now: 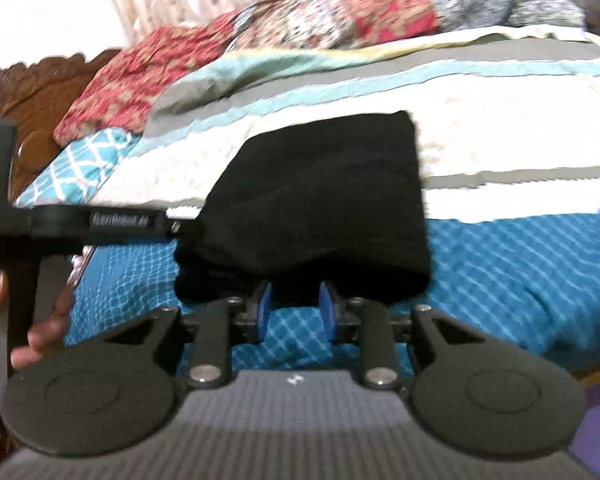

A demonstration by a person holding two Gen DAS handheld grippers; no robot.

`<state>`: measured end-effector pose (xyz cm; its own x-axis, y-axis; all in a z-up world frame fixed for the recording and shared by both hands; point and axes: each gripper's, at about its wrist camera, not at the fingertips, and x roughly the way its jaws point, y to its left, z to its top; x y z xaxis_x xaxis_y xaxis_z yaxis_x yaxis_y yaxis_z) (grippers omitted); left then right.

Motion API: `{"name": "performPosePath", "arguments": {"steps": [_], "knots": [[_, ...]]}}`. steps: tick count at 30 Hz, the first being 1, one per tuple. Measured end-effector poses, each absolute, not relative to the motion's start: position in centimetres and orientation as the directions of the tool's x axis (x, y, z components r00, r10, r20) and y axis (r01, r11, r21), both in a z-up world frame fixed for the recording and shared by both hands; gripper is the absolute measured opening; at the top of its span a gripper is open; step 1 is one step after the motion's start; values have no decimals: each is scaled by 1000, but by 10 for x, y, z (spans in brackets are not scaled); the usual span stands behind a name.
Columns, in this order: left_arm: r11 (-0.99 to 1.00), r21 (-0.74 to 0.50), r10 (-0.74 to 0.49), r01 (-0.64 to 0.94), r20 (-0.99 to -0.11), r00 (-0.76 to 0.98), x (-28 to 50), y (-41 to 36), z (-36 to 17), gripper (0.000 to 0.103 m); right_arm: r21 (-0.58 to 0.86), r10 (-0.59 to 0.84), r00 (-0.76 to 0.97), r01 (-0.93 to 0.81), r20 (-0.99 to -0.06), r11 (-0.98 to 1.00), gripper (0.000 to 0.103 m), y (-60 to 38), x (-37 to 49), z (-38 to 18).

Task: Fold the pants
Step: 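Lower the folded black pants onto the bedspread and open both grippers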

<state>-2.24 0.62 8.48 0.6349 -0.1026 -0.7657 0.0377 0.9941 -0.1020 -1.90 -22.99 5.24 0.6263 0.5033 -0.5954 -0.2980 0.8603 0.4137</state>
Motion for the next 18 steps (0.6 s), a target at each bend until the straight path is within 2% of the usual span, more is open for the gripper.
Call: {"name": "performPosePath", "arguments": {"steps": [4, 8, 10, 16, 18], "knots": [[997, -73, -80, 37, -769, 634, -37, -4, 85, 63, 447, 480, 638, -228, -602, 865, 34, -240, -28, 49], [998, -53, -55, 22, -753, 656, -54, -8, 91, 73, 474, 463, 642, -173, -611, 864, 34, -241, -38, 47], [999, -39, -47, 27, -743, 667, -61, -10, 94, 73, 479, 456, 646, -157, -612, 864, 36, -239, -44, 47], [1000, -11, -14, 9, -736, 677, -79, -13, 96, 73, 502, 435, 664, -103, -609, 859, 53, -244, -60, 47], [1000, 4, 7, -5, -740, 672, -83, -13, 94, 78, 511, 424, 668, -76, -611, 856, 64, -249, -61, 46]]}}
